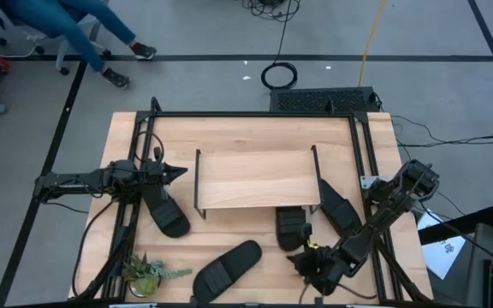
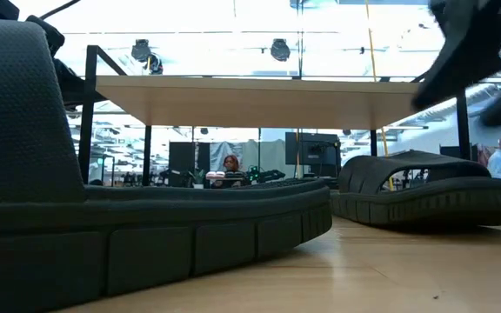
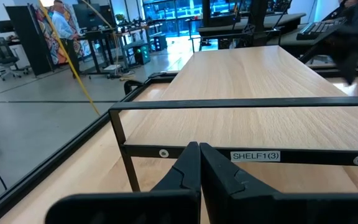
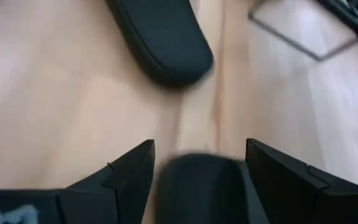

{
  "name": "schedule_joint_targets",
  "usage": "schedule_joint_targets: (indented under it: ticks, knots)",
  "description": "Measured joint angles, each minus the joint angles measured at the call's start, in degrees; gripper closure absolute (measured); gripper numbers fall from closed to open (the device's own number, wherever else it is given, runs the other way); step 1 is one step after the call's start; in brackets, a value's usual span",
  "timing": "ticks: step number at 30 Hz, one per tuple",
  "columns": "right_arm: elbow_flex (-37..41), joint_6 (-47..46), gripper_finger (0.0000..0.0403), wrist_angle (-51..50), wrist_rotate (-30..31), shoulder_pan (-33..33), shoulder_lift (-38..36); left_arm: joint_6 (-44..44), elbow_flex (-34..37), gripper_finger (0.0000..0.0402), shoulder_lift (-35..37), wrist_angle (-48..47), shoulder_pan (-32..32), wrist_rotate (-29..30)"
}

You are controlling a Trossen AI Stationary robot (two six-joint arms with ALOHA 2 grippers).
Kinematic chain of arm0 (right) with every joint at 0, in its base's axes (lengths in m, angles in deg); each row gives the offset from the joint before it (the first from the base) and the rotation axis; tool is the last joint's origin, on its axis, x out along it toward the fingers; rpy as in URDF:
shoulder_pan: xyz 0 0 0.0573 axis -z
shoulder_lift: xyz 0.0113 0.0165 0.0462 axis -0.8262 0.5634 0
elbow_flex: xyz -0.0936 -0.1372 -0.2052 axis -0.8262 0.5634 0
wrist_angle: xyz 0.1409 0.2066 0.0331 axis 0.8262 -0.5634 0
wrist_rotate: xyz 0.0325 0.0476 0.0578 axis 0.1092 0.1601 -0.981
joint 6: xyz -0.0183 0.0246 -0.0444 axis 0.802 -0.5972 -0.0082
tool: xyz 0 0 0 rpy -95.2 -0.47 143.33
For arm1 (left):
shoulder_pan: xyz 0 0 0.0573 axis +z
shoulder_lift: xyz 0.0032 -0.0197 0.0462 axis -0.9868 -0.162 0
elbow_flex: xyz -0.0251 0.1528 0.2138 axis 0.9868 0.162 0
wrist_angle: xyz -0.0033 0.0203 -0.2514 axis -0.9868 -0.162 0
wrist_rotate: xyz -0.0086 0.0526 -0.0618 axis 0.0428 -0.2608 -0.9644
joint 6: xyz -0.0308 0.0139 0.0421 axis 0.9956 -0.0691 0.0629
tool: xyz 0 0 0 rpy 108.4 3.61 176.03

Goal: Pick and place slides into the shelf
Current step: Put the bottom left black slipper align with the right black slipper under the shelf

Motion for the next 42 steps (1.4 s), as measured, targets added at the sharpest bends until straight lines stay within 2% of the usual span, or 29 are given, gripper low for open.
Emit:
schedule_joint_targets:
  ticks: [7, 10, 16, 20, 22, 29, 35, 38, 42]
  knots:
    - [0.0, 7.2, 0.0164, 1.6, 0.7, -2.6, -10.3, 0.0, 0.0, 0.0401, 0.0, 0.0, 0.0, 0.0]
    - [0.0, 11.7, 0.0185, 1.9, 5.1, -3.6, -14.8, -0.5, 0.0, 0.0401, 0.0, 0.0, 0.0, 0.1]
    - [0.4, 20.6, 0.0281, 2.3, 18.3, -4.4, -21.4, -0.7, 0.0, 0.0401, 0.0, 0.0, 0.0, 0.1]
    - [2.6, 25.3, 0.0373, 2.1, 20.3, -3.5, -24.2, -1.1, 0.0, 0.0401, 0.0, 0.0, 0.0, 0.2]
    - [4.5, 26.7, 0.0393, 2.0, 20.1, -3.1, -25.4, -2.0, 0.0, 0.0401, 0.0, 0.0, 0.0, 0.3]
    - [8.9, 31.4, 0.0400, 2.0, 21.2, -1.1, -30.3, -2.8, 0.0, 0.0401, 0.0, 0.5, 0.0, 0.4]
    - [10.5, 30.9, 0.0401, 2.0, 20.7, 0.0, -39.0, -4.4, 0.1, 0.0401, 0.0, 4.1, 0.0, 0.3]
    - [14.9, 30.4, 0.0402, 2.6, 18.0, 0.4, -44.4, -3.0, 0.1, 0.0401, 0.0, 4.3, 0.0, -0.8]
    - [21.9, 32.5, 0.0402, 8.5, 17.9, 2.0, -52.2, -2.3, 0.1, 0.0401, 0.0, 4.6, 0.0, -1.6]
